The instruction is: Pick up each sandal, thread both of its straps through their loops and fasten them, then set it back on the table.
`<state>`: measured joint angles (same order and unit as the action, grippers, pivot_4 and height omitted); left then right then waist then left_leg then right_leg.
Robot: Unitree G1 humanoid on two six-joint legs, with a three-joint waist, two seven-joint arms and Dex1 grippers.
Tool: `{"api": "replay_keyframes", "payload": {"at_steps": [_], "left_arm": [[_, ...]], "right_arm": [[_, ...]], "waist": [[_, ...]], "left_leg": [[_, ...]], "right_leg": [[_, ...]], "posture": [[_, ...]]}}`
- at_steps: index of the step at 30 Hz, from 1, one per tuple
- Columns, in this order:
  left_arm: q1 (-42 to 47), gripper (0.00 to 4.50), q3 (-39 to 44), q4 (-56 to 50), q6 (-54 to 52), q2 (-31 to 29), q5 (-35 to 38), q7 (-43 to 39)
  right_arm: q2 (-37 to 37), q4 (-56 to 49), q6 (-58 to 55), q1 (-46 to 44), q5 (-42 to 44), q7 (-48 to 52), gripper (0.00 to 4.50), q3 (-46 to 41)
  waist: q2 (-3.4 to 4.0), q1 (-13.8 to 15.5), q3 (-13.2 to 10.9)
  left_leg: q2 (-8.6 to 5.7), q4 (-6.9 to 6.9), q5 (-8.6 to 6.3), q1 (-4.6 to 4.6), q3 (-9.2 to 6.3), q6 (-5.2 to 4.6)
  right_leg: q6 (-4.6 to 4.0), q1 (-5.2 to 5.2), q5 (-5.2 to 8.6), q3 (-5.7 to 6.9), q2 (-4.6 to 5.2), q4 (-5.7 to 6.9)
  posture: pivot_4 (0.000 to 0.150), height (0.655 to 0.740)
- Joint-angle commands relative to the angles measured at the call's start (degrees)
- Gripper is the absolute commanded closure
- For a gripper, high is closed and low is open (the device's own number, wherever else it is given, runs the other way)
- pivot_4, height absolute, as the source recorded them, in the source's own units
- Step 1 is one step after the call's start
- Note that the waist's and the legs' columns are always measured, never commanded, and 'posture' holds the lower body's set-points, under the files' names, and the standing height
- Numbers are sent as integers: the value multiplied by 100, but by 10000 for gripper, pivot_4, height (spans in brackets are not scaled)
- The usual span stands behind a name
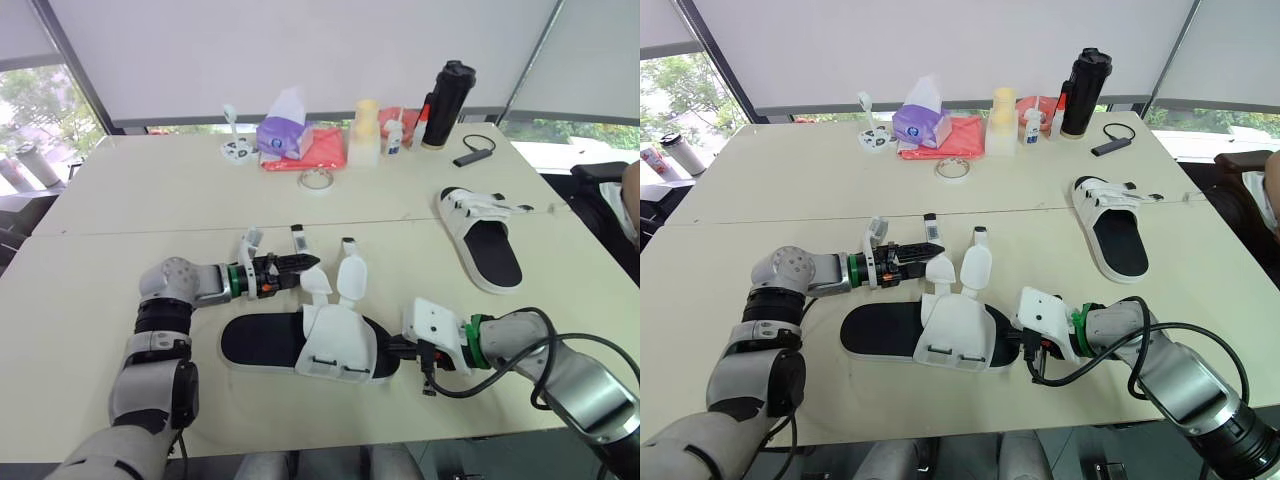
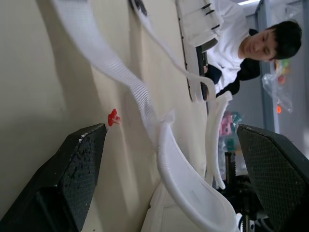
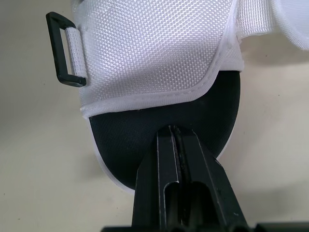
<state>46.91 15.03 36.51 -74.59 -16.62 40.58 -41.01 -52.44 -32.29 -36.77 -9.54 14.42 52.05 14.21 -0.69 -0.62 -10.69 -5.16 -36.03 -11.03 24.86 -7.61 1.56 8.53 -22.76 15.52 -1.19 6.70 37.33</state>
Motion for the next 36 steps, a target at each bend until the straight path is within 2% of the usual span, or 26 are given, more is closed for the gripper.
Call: {"api": "replay_keyframes", "payload": {"at_steps": [1, 10, 25, 28, 35, 36], "left_arm": [[130, 663, 144, 94, 122, 108, 15, 96], [394, 663, 440, 811, 907, 448, -83, 423], [489, 663, 583, 1607, 1755, 524, -311, 585], [478, 8658, 519, 1651, 1818, 510, -373, 538], [443, 44447, 352, 1637, 1823, 513, -592, 328], [436, 44447, 335, 1626, 1824, 516, -601, 315]], "right_arm": [[-20, -123, -67, 129, -11, 105, 45000, 149], [-55, -272, -124, 155, 4, 193, 45000, 166], [-82, -375, -203, 155, -36, 280, 45000, 142], [-73, -377, -193, 140, -45, 300, 45000, 151], [-1, -369, -223, 56, -49, 328, 45000, 197], [12, -328, -209, 43, -82, 318, 45000, 228]], "waist": [[0, 2, 0], [-4, 18, 2], [-8, 8, 7], [-10, 1, 8], [-4, 4, 17], [-4, 2, 19]], "left_leg": [[0, 0, 0, 0, 0, 0], [-1, 4, -1, -26, -1, 2], [0, 10, -4, -46, -1, 6], [0, 10, -8, -48, -1, 13], [0, 22, -3, -50, 0, 5], [0, 22, -5, -54, 0, 8]], "right_leg": [[0, 1, 0, 0, 0, 0], [0, 33, 0, 5, 3, -17], [1, 53, 1, 6, 5, -22], [1, 54, 1, 6, 5, -23], [3, 50, 2, 6, 5, -26], [3, 56, 2, 6, 5, -26]], "posture": [[1500, 7400], [1500, 7400], [1500, 7400], [1500, 7400], [1500, 7400], [1500, 7400]]}}
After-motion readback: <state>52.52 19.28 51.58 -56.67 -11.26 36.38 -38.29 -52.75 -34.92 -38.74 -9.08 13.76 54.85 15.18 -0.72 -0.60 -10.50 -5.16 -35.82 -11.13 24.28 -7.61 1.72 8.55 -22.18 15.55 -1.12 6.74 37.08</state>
